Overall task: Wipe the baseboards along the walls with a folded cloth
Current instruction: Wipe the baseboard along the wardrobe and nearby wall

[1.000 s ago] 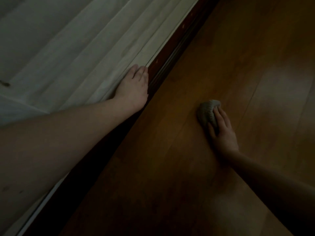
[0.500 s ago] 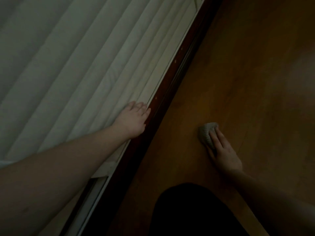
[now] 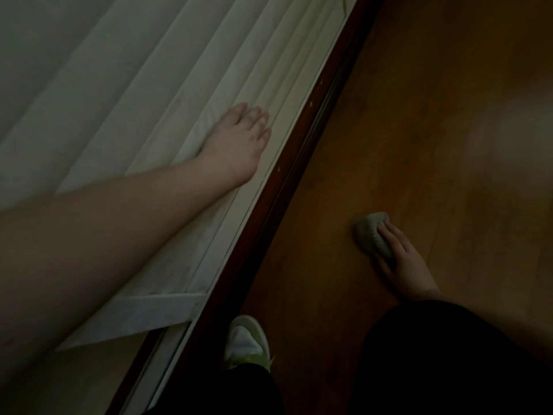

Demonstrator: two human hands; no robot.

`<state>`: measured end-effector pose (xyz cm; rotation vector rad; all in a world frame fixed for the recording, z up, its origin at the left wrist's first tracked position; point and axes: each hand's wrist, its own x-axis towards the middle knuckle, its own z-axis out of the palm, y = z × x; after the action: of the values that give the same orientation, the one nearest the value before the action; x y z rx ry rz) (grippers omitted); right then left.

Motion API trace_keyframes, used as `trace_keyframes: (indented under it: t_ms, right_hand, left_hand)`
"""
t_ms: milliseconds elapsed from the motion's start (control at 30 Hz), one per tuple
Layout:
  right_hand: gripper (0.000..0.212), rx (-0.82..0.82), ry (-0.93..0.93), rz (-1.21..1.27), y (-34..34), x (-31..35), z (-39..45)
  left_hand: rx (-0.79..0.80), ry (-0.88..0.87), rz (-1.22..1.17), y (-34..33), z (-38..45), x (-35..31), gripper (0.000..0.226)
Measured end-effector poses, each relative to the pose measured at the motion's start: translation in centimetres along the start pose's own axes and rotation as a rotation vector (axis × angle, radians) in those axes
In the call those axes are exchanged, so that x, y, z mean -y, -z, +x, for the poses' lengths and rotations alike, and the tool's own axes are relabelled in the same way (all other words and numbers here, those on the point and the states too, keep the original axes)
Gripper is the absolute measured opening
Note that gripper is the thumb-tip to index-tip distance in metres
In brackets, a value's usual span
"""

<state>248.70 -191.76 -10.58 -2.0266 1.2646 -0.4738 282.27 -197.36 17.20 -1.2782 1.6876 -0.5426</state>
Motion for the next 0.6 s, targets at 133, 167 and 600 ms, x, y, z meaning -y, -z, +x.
trace_keyframes:
  t_ms: [133, 167, 600]
  right_hand:
    - [0.062, 0.088, -0.086, 0.047, 2.9, 1.9, 5.9]
    - [0.06, 0.089, -0.143, 0.073, 3.5, 2.9, 8.6]
    - [0.058, -0.038, -0.269, 0.285, -1.3, 13.9, 22.8]
  left_hand:
    - [0.023, -0.016, 0.117, -1.5, 0.2, -1.9, 0.064]
    - [0.017, -0.024, 0.146, -1.8, 0.1, -2.1, 0.065]
    - [-0.04, 0.042, 0.207, -3.3, 0.8, -3.5, 0.072]
